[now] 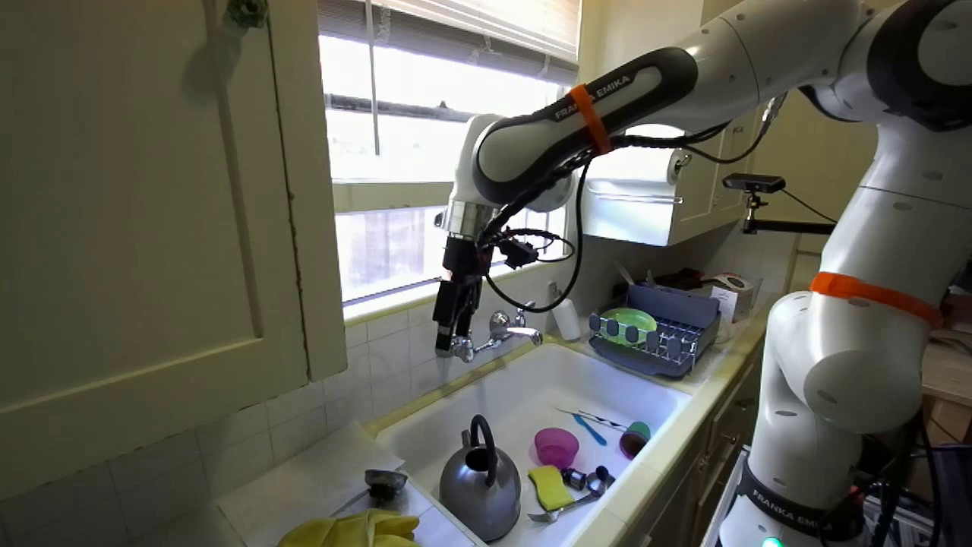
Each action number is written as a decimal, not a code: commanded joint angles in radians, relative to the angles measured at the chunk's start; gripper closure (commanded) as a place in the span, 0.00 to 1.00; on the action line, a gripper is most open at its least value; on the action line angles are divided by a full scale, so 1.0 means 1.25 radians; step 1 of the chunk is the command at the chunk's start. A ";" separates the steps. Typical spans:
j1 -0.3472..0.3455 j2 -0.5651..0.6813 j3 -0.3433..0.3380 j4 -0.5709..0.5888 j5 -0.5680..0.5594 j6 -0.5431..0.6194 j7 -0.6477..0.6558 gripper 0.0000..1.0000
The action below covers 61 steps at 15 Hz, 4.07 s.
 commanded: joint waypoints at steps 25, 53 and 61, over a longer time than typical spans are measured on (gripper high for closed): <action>0.014 0.250 0.111 0.048 0.301 0.092 -0.149 0.00; 0.031 0.371 0.234 0.040 0.368 0.211 -0.220 0.00; 0.044 0.392 0.249 0.062 0.380 0.199 -0.124 0.00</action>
